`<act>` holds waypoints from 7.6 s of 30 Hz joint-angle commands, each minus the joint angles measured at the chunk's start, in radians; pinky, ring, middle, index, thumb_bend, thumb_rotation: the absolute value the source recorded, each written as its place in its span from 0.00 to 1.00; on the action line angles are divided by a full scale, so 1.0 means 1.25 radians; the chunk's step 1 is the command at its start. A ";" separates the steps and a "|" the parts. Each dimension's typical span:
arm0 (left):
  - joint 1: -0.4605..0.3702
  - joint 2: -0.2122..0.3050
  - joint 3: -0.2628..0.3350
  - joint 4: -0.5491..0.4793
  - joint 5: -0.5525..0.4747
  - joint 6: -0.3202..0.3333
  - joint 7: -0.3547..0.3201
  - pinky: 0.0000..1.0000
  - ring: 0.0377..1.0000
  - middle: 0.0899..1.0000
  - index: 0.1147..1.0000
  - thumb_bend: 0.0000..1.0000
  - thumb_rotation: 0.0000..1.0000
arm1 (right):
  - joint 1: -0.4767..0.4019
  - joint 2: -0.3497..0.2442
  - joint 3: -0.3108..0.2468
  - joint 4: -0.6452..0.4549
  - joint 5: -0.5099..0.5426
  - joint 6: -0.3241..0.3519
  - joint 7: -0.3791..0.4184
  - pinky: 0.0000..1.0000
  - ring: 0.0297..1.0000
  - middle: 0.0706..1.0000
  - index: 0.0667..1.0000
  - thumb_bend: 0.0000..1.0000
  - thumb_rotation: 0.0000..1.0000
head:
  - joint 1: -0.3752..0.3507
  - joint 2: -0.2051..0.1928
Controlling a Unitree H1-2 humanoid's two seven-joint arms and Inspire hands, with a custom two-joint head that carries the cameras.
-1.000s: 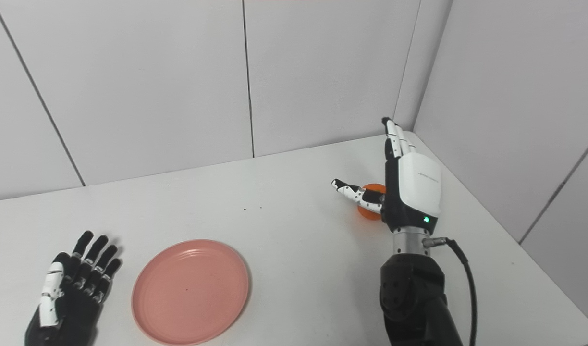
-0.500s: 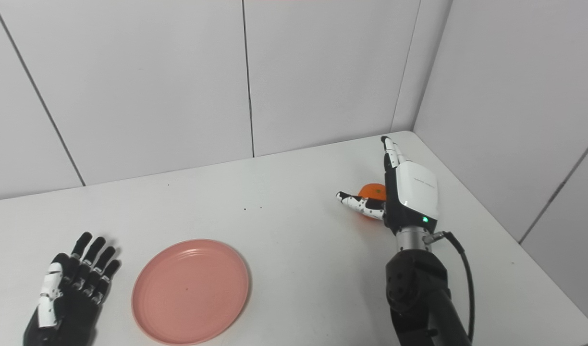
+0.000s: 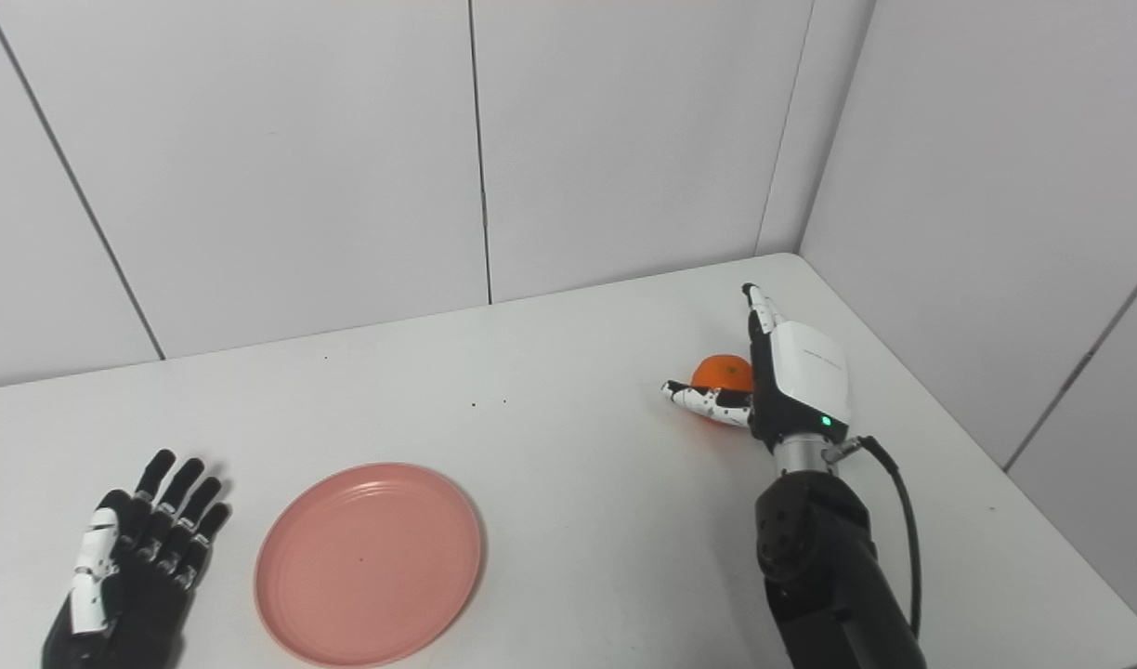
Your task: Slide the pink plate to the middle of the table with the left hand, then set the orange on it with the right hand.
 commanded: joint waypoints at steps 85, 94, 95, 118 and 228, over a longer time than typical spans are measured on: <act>0.006 0.012 0.012 -0.028 0.008 0.073 0.012 0.99 0.97 0.96 0.96 0.30 1.00 | -0.118 0.008 -0.113 0.038 -0.046 0.027 0.199 0.37 0.44 0.46 0.45 0.53 0.00 | 0.013 0.033; 0.004 0.011 0.009 -0.018 0.007 0.062 0.004 0.99 0.97 0.96 0.96 0.31 1.00 | -0.128 0.041 -0.118 -0.126 -0.055 0.027 0.234 0.38 0.42 0.40 0.49 0.53 0.00 | 0.031 0.036; 0.004 0.012 0.009 -0.018 0.008 0.060 0.003 0.99 0.97 0.96 0.96 0.31 1.00 | -0.130 0.047 -0.117 -0.142 -0.060 0.028 0.242 0.38 0.42 0.40 0.49 0.52 0.00 | 0.031 0.036; 0.027 -0.031 -0.023 -0.032 0.049 0.020 0.024 0.94 0.92 0.92 0.91 0.34 1.00 | -0.172 0.171 0.105 -0.284 -0.097 0.020 0.258 0.36 0.43 0.42 0.48 0.53 0.00 | 0.194 0.064; 0.035 -0.141 -0.100 -0.054 0.242 -0.034 0.137 0.90 0.91 0.91 0.89 0.39 1.00 | -0.083 0.135 0.451 -0.203 0.018 -0.071 0.337 0.85 0.91 0.92 0.93 1.00 0.42 | 0.520 0.114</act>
